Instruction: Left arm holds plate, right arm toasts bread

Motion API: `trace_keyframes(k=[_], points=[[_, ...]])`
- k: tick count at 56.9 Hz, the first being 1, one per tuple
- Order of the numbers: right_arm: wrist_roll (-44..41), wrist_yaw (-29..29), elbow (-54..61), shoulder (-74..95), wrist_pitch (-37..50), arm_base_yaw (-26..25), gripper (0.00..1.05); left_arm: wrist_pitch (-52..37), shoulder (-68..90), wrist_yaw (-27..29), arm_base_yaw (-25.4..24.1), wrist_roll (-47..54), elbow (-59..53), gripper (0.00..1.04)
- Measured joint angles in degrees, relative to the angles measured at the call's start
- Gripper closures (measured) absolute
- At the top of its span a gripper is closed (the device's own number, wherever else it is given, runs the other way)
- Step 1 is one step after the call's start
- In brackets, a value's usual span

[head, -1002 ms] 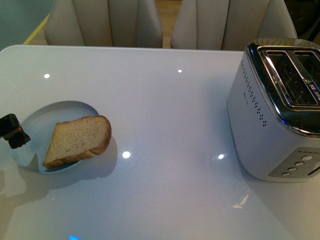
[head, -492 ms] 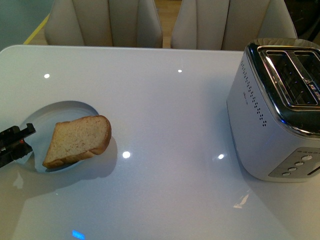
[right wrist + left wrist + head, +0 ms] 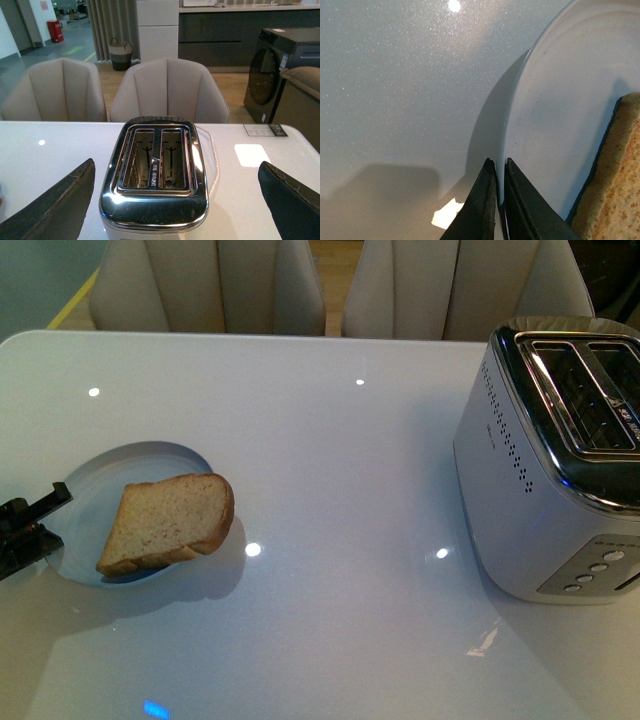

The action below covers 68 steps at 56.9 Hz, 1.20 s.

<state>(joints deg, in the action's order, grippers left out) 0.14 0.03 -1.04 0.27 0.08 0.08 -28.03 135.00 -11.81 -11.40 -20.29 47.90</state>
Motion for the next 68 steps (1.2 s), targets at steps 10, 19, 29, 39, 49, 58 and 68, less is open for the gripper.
trace_keyframes(k=[10, 19, 29, 39, 49, 58, 68], points=[[0.0, 0.0, 0.0, 0.0, 0.0, 0.0, 0.09, -2.6, -2.2, -1.6, -1.4, -3.7, -5.0, 1.02], [0.0, 0.0, 0.0, 0.0, 0.0, 0.0, 0.09, -3.8, -5.6, -2.1, -2.4, -5.3, -9.0, 1.02], [0.0, 0.0, 0.0, 0.0, 0.0, 0.0, 0.09, -3.8, -11.8, -2.7, -3.3, -7.0, -13.0, 1.02], [0.0, 0.0, 0.0, 0.0, 0.0, 0.0, 0.09, 0.6, -22.9, -3.3, -3.2, -9.5, -16.6, 1.02], [0.0, 0.0, 0.0, 0.0, 0.0, 0.0, 0.09, 9.5, -38.3, -2.7, 0.3, -14.6, -18.2, 1.02], [0.0, 0.0, 0.0, 0.0, 0.0, 0.0, 0.09, 19.9, -50.8, 0.2, 6.8, -21.0, -16.4, 1.02], [0.0, 0.0, 0.0, 0.0, 0.0, 0.0, 0.09, 27.6, -54.6, 3.7, 13.5, -24.5, -11.5, 1.02]])
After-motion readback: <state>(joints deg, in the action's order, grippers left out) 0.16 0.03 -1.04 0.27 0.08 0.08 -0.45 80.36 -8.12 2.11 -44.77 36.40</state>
